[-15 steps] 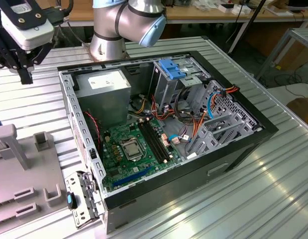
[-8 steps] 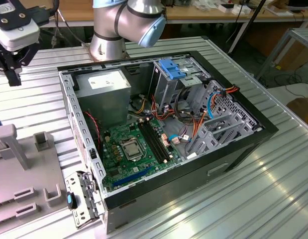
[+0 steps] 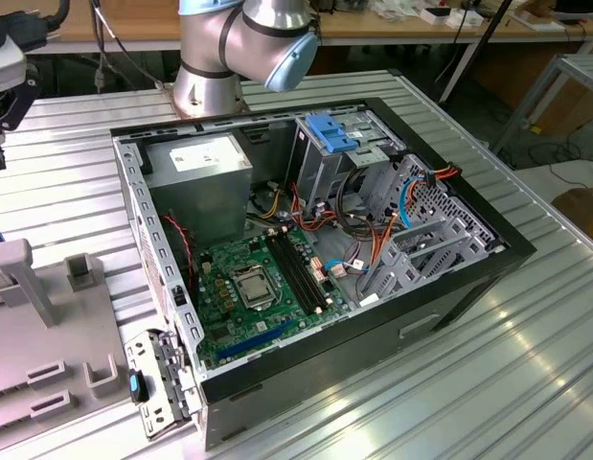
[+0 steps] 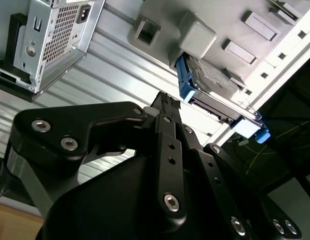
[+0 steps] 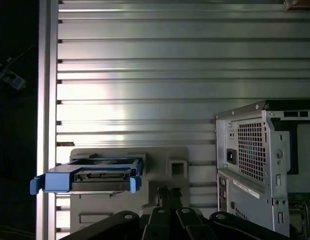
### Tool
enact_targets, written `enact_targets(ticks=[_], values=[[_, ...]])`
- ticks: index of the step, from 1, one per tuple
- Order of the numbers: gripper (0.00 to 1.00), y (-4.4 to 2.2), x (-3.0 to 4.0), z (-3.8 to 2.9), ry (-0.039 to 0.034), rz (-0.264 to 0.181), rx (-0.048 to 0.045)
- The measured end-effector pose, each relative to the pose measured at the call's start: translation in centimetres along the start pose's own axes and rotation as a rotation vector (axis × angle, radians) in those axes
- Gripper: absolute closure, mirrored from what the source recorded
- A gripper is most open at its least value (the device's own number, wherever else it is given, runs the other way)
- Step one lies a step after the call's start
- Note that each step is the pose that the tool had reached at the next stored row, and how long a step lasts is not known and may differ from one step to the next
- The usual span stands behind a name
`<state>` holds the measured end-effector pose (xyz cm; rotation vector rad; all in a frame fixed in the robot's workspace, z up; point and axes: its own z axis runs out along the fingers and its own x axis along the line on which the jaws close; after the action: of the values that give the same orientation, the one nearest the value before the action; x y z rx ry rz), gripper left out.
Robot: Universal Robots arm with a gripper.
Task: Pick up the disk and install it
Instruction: 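Reach for the disk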
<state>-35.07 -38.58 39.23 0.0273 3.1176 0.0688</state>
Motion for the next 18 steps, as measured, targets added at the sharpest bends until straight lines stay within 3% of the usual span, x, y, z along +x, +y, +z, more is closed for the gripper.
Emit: enact_targets(ticks=[18], values=[[0.89, -0.1, 5.93, -0.14, 0.001, -0.024, -0.0005]])
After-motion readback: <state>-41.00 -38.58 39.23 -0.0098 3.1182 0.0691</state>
